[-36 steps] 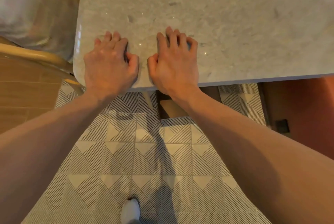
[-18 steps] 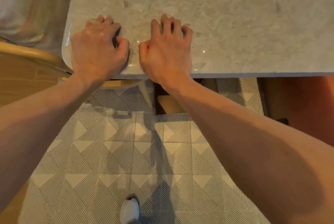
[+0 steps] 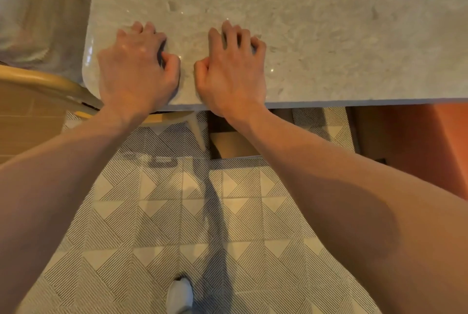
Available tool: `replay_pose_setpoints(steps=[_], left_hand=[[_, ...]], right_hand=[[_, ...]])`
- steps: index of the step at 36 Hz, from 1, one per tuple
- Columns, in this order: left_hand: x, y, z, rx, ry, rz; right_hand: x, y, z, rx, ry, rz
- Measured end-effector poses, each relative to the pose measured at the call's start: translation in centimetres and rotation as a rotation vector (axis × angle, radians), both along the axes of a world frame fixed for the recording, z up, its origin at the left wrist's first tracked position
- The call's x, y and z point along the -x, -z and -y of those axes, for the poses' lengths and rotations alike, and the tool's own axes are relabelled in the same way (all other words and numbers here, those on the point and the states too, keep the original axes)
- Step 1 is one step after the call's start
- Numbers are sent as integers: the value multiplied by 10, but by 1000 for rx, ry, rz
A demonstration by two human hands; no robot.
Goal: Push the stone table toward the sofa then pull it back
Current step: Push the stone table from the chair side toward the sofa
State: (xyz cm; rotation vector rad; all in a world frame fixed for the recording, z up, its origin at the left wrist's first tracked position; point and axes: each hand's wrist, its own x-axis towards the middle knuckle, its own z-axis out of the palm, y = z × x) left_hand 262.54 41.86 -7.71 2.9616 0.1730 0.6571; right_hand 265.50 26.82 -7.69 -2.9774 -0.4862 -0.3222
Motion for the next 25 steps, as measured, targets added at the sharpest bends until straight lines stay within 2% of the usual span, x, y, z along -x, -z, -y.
replay_pose_setpoints(steps=[5, 8, 11, 13, 16, 22, 25], left_hand=[[-2, 4, 0, -27, -25, -18], [2, 0, 1, -37, -32, -74], [1, -13, 3, -46, 8, -147], [-6, -27, 7, -59, 25, -208], [-14, -54, 29, -9, 18, -201], [-36, -80, 152, -73, 320, -234], [-52, -78, 221, 37, 380, -318]], right_hand=[[2, -5, 2, 21, 16, -34], [4, -14, 1, 47, 0, -123], [-5, -31, 10, 84, -90, -250], [-11, -44, 28, 132, -155, -269], [-11, -61, 77, 152, -136, -245], [-30, -78, 221, 183, -18, -247], [-47, -83, 293, 179, -2, -241]])
